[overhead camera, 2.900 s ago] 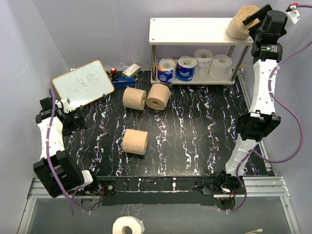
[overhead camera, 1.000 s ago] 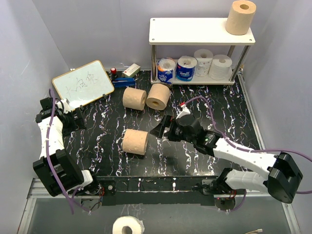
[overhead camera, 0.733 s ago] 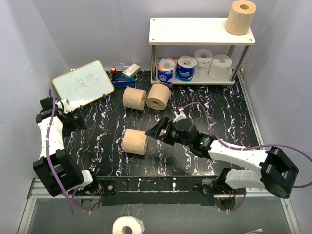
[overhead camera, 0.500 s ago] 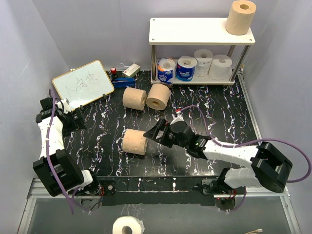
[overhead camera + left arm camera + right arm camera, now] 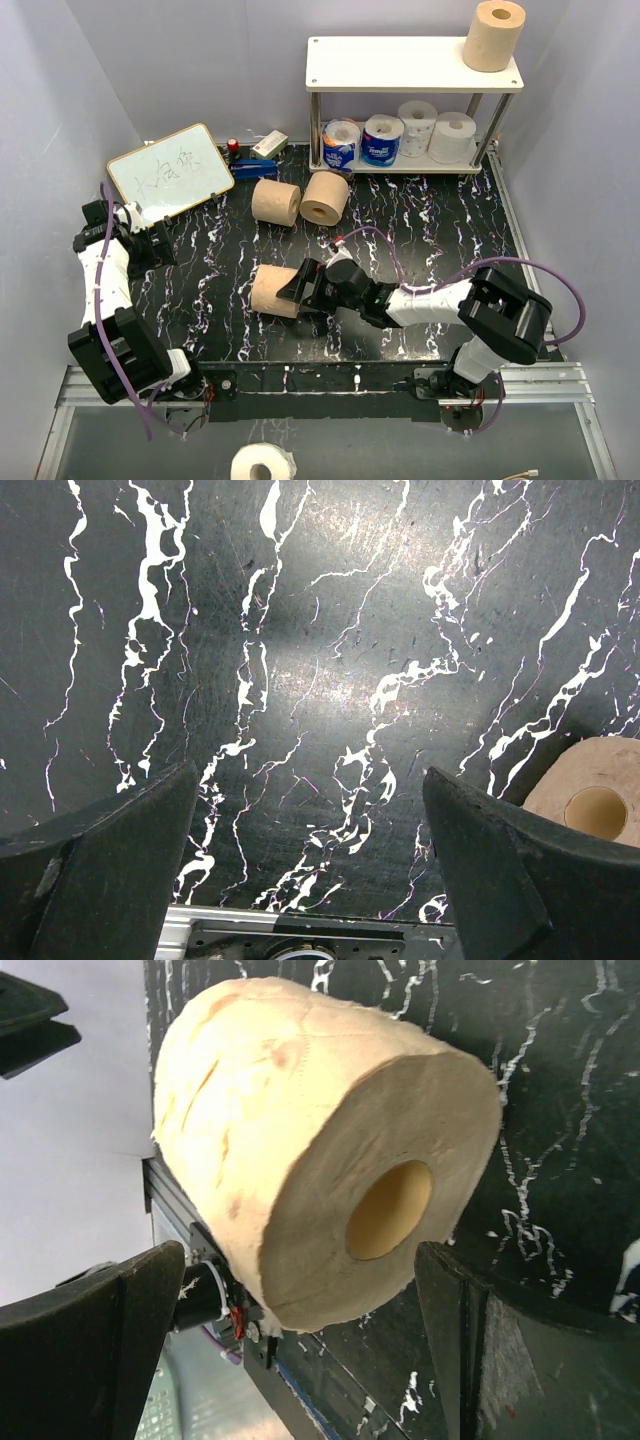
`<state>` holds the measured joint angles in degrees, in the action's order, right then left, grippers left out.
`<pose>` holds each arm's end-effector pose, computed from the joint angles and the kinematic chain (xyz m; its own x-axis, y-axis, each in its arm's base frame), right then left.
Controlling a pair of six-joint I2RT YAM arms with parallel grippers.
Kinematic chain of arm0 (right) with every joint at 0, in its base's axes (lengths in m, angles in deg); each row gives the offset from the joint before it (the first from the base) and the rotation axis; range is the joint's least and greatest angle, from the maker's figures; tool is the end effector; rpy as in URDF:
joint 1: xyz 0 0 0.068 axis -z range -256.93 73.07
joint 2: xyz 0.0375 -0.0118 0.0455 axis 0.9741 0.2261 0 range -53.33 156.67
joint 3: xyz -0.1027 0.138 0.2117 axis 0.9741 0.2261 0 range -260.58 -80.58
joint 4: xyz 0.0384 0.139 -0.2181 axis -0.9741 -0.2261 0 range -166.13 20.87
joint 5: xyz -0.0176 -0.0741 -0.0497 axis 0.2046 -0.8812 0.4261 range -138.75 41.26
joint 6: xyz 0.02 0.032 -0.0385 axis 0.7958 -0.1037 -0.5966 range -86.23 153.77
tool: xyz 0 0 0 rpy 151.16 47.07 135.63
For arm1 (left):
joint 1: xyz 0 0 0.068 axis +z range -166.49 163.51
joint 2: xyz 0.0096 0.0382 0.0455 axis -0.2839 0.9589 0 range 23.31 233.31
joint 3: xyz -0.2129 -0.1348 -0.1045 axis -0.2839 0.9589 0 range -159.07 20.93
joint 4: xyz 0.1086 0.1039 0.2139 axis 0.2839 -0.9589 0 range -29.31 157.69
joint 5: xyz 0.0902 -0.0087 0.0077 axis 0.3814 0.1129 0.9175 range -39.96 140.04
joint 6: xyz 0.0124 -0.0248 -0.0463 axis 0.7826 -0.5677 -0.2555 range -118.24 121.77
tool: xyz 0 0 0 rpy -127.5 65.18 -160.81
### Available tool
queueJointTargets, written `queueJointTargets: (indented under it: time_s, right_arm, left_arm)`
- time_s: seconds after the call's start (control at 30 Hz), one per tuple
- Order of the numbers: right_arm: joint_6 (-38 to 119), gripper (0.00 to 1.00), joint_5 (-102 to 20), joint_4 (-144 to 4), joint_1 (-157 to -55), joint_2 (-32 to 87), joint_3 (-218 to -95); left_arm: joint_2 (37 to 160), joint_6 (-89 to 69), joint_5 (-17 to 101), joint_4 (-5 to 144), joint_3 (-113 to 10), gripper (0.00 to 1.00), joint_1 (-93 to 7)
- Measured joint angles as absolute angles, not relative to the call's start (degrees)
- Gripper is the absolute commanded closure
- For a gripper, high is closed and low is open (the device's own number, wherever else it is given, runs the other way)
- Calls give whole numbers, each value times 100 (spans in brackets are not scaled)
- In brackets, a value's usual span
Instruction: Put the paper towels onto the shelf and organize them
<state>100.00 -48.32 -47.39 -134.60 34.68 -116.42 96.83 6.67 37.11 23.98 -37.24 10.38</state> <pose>0.1618 0.2561 0.1651 -0.8856 0.3120 -0.3441 -0.0940 0.6050 0.7906 0.2294 0.1072 0.2664 -0.7911 -0.3075 -0.5288 -0.2713 0.9512 -0.1472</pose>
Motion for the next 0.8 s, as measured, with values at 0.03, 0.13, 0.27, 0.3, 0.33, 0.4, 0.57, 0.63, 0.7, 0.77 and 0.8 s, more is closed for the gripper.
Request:
queueJointTargets:
  time_s: [0.03,0.13,0.27,0.3,0.33,0.4,0.57,0.63,0.7,0.77,0.8]
  right_arm:
    - [9994,2,-4832,-4687,-13475,3485,-11644]
    - [9978,3,-4830,-4523,-13515,3492,-11648]
    - [9922,5,-4858,-4444,-13515,3492,-11659]
    - [9889,5,-4869,-4447,-13515,3492,-11666]
    - [9854,6,-4887,-4449,-13515,3492,-11677]
    - [9786,8,-4926,-4455,-13515,3492,-11710]
    - [9611,12,-5053,-4501,-13515,3492,-11834]
    - [9539,16,-5079,-4506,-13515,3494,-11884]
    - [9509,22,-5096,-4508,-13515,3525,-11939]
    - [9485,29,-5096,-4506,-13515,3599,-11978]
    - [9476,34,-5092,-4499,-13513,3641,-11987]
  left_arm:
    - [9683,667,3709,2398,-3724,7,1038]
    - [9683,669,3711,2396,-3724,7,1038]
    - [9683,667,3711,2398,-3724,7,1038]
    - [9683,669,3711,2398,-3724,7,1038]
    - [9683,669,3711,2398,-3724,7,1038]
    - [9683,669,3711,2398,-3724,7,1038]
    - [9683,667,3709,2398,-3724,7,1038]
    - [9683,669,3711,2398,-3724,7,1038]
    - [9685,669,3711,2398,-3724,7,1038]
    - [9687,667,3711,2398,-3724,7,1038]
    - [9687,669,3711,2398,-3724,7,1038]
